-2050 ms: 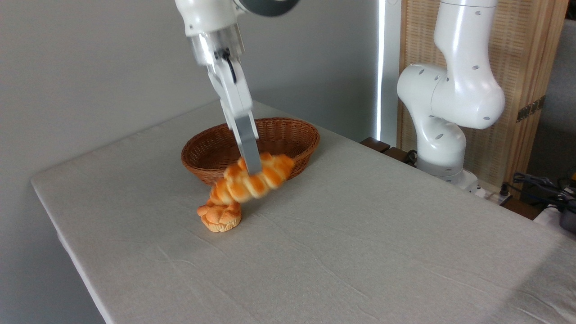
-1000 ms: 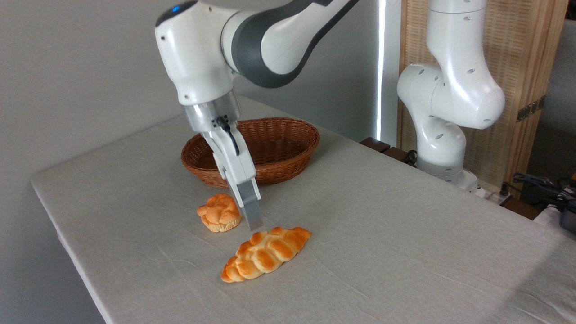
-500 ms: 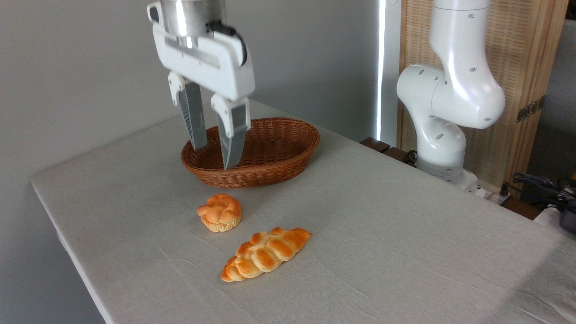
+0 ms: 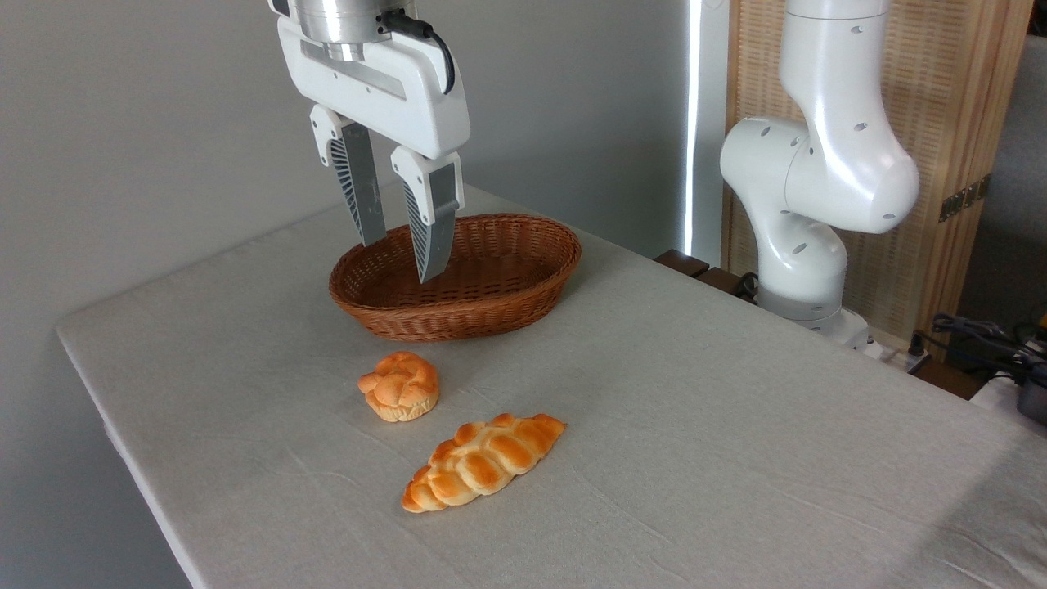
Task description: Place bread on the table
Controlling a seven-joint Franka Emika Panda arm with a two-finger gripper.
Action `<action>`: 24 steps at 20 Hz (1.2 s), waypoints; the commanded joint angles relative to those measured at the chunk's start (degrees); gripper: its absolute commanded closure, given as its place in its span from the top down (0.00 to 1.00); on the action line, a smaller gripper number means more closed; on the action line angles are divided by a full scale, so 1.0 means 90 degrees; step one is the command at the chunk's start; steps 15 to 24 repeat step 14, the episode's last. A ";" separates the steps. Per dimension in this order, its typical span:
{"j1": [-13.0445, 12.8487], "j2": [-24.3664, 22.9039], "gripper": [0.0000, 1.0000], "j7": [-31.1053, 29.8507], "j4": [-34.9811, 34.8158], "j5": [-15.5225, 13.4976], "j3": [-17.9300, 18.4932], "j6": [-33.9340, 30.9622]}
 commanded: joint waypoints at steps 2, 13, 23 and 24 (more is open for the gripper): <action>0.0060 -0.0002 1.00 -0.0005 0.0077 0.0090 0.0017 -0.0119; -0.0067 -0.0080 1.00 0.0034 0.0097 0.0100 0.0359 -0.0148; -0.0067 -0.0080 1.00 0.0034 0.0097 0.0100 0.0359 -0.0148; -0.0067 -0.0080 1.00 0.0034 0.0097 0.0100 0.0359 -0.0148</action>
